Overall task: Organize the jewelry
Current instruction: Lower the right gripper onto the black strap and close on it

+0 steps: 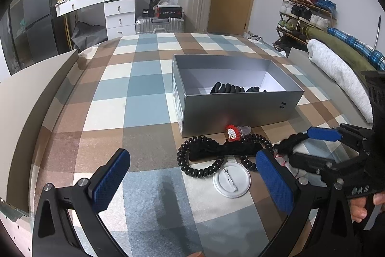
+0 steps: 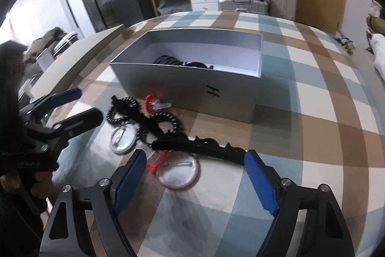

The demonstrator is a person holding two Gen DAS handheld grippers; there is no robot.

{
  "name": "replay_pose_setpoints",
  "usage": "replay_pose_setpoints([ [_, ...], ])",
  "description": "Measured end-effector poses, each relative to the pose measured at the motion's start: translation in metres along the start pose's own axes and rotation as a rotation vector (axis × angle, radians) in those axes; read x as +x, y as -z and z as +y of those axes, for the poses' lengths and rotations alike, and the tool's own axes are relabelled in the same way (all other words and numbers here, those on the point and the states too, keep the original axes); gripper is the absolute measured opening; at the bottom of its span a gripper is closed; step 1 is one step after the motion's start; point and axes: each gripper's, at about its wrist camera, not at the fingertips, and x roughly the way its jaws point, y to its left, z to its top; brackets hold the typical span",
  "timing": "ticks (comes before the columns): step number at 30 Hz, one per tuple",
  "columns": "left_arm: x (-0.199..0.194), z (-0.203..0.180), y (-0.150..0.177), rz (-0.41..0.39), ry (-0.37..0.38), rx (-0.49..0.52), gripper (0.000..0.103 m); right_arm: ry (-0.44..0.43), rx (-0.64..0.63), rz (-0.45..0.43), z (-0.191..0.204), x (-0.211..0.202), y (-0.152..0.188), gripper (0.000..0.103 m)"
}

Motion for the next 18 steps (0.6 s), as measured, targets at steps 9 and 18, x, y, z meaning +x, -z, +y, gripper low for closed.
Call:
replay_pose_setpoints([
  [9,0.002,-0.003,0.001,0.008,0.002,0.011,0.102,0.002,0.092,0.013,-0.016,0.01,-0.002,0.086],
  [18,0.004,-0.006,0.002,0.014,0.003,0.015,0.102,0.032,0.04,0.025,-0.011,0.015,-0.003,0.093],
])
